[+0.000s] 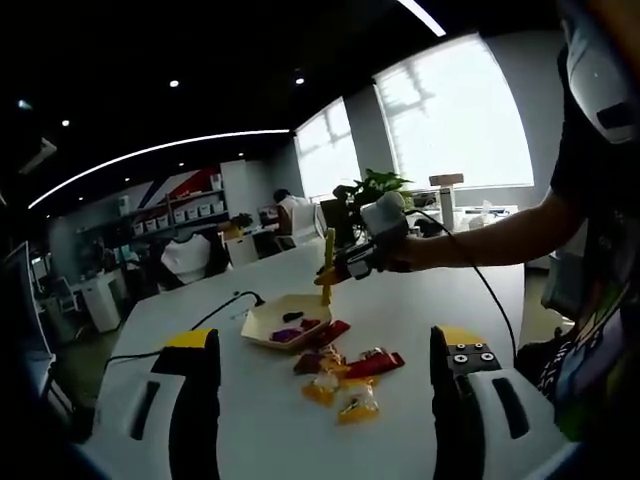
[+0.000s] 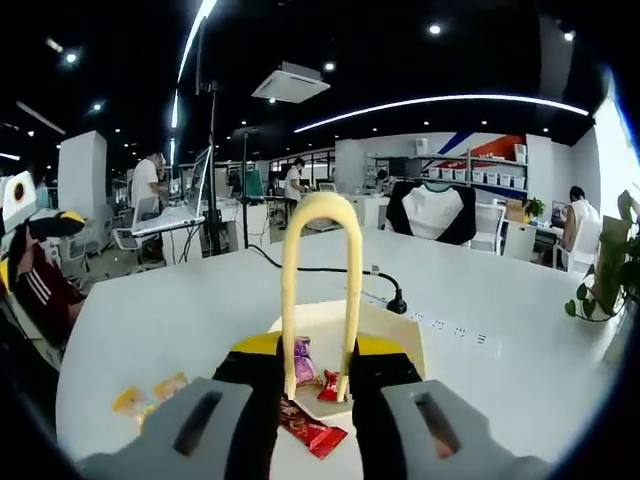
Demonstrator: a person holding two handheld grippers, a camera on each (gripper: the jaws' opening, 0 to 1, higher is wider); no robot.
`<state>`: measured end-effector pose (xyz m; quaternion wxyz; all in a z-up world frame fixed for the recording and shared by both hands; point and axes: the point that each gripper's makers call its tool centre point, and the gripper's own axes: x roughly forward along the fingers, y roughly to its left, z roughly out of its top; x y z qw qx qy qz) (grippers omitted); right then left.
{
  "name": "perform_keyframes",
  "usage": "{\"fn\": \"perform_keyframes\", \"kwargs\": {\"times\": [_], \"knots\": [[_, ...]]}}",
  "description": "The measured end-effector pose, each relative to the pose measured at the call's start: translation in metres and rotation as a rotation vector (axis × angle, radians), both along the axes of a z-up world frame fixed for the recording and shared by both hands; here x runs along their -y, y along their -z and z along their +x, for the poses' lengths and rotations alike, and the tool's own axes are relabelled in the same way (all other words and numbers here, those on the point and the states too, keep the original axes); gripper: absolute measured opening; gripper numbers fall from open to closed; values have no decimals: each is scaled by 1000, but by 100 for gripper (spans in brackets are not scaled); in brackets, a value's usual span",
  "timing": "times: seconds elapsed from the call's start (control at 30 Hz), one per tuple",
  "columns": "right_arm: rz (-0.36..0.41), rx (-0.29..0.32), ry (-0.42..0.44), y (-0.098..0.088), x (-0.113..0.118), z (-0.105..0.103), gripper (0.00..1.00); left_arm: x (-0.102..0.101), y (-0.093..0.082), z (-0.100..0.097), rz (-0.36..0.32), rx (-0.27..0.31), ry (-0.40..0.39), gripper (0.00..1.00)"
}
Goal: Place the target food into the container with the food tongs after gripping and lifting it, then release it inside without dropping or visibly crushing the food.
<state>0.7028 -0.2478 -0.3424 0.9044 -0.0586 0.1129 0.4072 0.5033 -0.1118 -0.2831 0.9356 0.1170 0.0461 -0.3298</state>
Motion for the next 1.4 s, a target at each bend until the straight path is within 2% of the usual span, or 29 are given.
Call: {"fn": "perform_keyframes", "kwargs": {"times": [0.07, 0.17, 0.23, 0.47, 0.6, 0.83, 1.27, 1.4], "knots": [[-4, 5, -1, 0, 2, -3, 21, -1, -1, 0, -1, 3, -1, 92], [35, -16, -21, 4, -1, -10, 21, -2, -1, 0, -2, 4, -6, 92], [0, -3, -18, 11, 1, -14, 21, -3, 0, 0, 3, -1, -11, 92], [13, -25, -31, 19, 1, -23, 21, -6, 2, 1, 4, -5, -14, 92], [18, -19, -38, 18, 1, -30, 21, -4, 1, 2, 3, -3, -8, 91], [-10, -19, -75, 27, 1, -46, 22, -1, -2, 2, -5, 6, -3, 91], [5, -30, -88, 32, 1, -79, 22, -1, 1, 0, 0, -5, -1, 91], [14, -44, -93, 36, 0, -85, 22, -1, -3, -1, -3, 5, -2, 91]]}}
